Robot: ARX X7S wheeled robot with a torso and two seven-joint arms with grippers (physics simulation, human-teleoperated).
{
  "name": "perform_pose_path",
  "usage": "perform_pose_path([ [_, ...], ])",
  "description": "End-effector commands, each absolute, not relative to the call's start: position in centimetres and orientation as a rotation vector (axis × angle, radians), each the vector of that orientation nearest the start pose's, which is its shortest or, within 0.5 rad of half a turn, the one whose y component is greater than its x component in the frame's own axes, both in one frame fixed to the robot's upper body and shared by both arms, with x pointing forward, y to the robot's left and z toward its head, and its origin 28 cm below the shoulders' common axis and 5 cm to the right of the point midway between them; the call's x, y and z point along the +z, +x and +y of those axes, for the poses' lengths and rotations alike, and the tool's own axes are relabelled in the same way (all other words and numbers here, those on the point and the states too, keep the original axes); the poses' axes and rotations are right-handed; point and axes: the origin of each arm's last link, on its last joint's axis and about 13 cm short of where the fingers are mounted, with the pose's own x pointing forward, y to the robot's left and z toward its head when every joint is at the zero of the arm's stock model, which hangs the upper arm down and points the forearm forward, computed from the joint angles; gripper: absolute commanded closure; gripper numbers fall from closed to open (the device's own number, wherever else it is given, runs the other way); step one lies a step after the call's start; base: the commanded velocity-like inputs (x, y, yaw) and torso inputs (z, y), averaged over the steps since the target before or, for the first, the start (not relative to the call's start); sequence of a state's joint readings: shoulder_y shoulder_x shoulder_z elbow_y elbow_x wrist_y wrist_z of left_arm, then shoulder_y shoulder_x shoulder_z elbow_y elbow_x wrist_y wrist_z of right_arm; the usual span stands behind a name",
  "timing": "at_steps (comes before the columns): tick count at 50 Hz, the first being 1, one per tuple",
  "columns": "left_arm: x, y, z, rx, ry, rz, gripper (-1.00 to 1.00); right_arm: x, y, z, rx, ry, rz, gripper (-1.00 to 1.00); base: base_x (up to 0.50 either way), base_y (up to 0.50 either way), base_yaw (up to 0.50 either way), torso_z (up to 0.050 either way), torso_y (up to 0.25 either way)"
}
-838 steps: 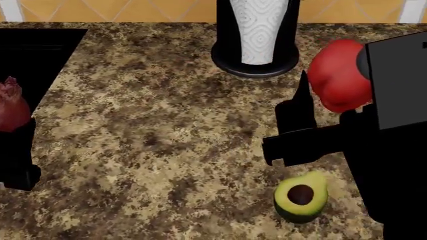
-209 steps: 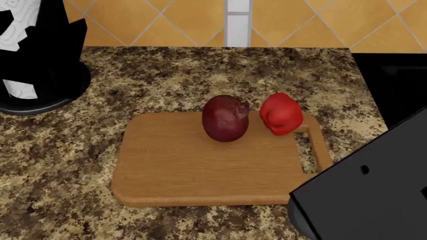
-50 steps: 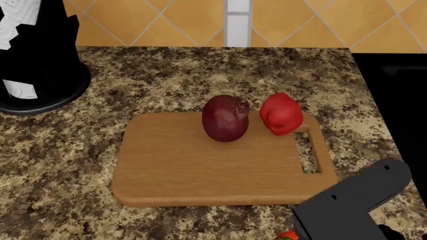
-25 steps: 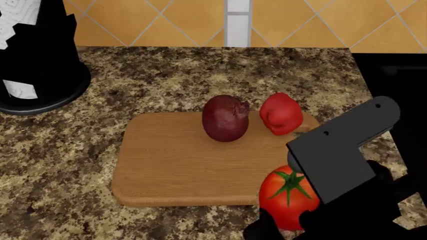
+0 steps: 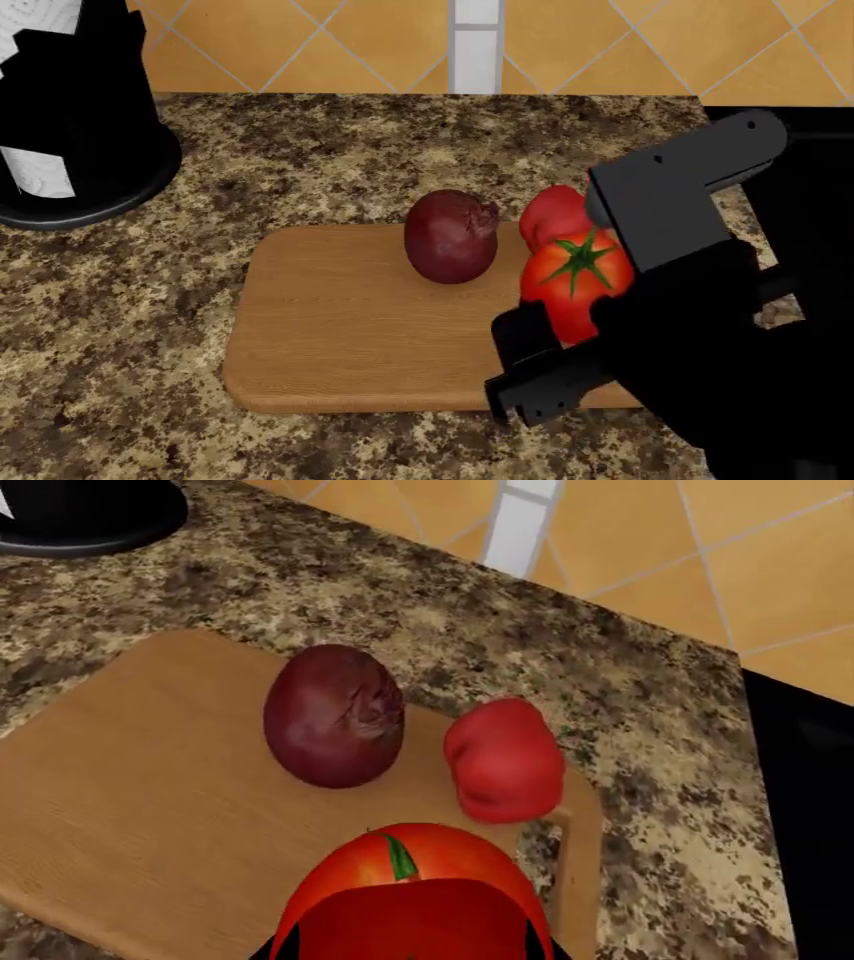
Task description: Place the avocado, onion, tomato and bell pepper on the cutting board.
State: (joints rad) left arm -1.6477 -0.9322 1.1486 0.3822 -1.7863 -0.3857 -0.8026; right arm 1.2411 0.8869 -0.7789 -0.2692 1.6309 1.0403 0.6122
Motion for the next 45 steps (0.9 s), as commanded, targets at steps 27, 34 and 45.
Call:
perform_pose_path([
  [27,33.6,24.0,22.3,-0.297,-0.025,-0.070,-1.00,22.9,31.3,-13.9,0.359,-0.195,0.451,1.00,0.00,0.00,0.00,0.000,0.000],
  [34,33.6,24.0,22.4,-0.297,-0.026,-0.069,-1.00,22.2,31.5,-13.8,0.361,-0.192,0.472,1.00,0.00,0.00,0.00,0.000,0.000],
  [45,33.6,24.1,22.4,-0.297,-0.029,-0.071,-1.00,21.6,31.5,-13.8,0.358,-0.188,0.488,1.00,0.00,0.00,0.00,0.000,0.000],
])
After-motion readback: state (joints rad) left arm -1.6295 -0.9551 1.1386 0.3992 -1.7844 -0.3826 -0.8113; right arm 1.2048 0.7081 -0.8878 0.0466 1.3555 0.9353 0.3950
